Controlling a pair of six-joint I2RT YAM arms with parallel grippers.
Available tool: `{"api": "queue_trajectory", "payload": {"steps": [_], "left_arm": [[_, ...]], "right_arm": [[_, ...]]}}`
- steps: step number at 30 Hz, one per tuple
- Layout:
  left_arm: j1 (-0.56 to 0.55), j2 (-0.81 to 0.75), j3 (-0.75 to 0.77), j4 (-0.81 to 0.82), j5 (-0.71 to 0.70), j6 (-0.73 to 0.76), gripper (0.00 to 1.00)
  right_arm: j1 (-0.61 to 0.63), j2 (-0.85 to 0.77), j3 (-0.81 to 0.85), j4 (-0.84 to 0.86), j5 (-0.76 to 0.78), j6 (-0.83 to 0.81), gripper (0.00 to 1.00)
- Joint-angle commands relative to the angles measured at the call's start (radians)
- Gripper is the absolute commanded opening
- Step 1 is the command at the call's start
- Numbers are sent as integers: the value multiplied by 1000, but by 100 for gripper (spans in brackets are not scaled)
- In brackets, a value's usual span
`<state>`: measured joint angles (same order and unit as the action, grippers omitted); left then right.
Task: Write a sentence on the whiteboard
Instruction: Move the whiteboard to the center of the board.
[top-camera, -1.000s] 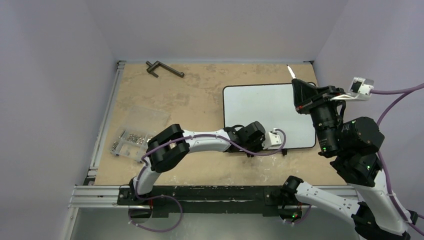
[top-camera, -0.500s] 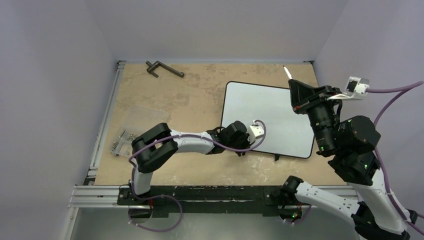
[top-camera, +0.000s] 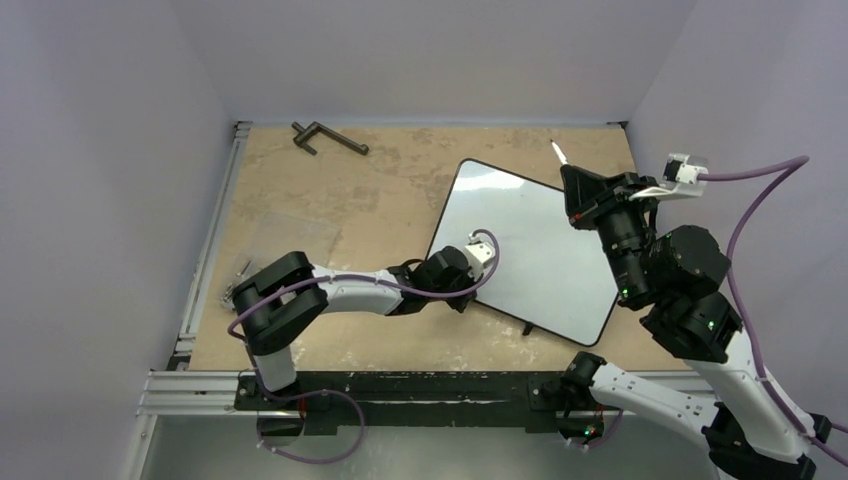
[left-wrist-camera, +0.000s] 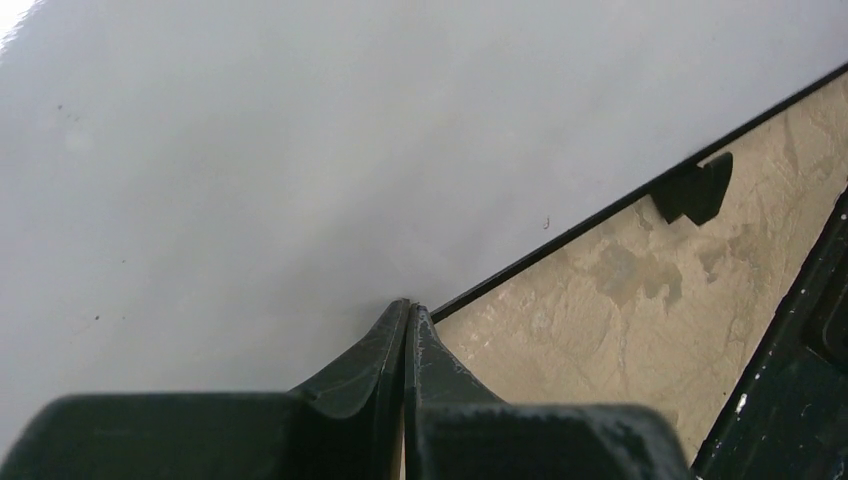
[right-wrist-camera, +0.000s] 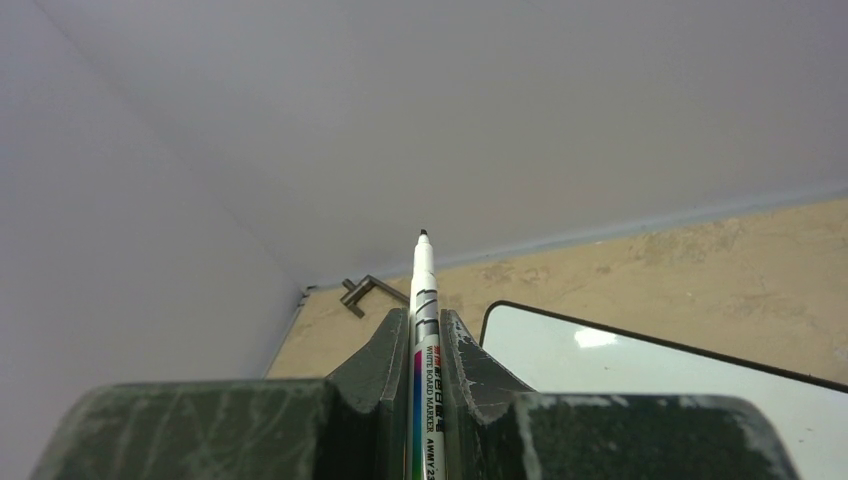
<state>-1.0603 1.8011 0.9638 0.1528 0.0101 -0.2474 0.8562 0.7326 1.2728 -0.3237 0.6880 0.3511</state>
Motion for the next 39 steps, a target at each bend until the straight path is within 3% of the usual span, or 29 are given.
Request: {"api": "queue_trajectory", "payload": {"steps": [1, 7, 16, 26, 33, 35, 39], "left_arm": [[17, 15, -151, -340, -98, -90, 0], [-32, -35, -222, -318, -101, -195, 0], [-125, -86, -130, -436, -136, -235, 0], [-114, -242, 161, -724, -167, -16, 34], [74, -291, 362, -736, 39, 187, 51], [117, -259, 455, -740, 115, 258, 57], [206, -110, 684, -802, 306, 389, 59]], "right_arm": [[-2, -3, -6, 28, 1, 13, 0], [-2, -6, -14, 32, 3, 13, 0], [-2, -9, -14, 33, -1, 15, 0], [-2, -23, -26, 17, 24, 2, 0], [-1, -38, -30, 13, 27, 2, 0], [-2, -38, -28, 13, 26, 0, 0], [-2, -37, -24, 13, 10, -3, 0]]}}
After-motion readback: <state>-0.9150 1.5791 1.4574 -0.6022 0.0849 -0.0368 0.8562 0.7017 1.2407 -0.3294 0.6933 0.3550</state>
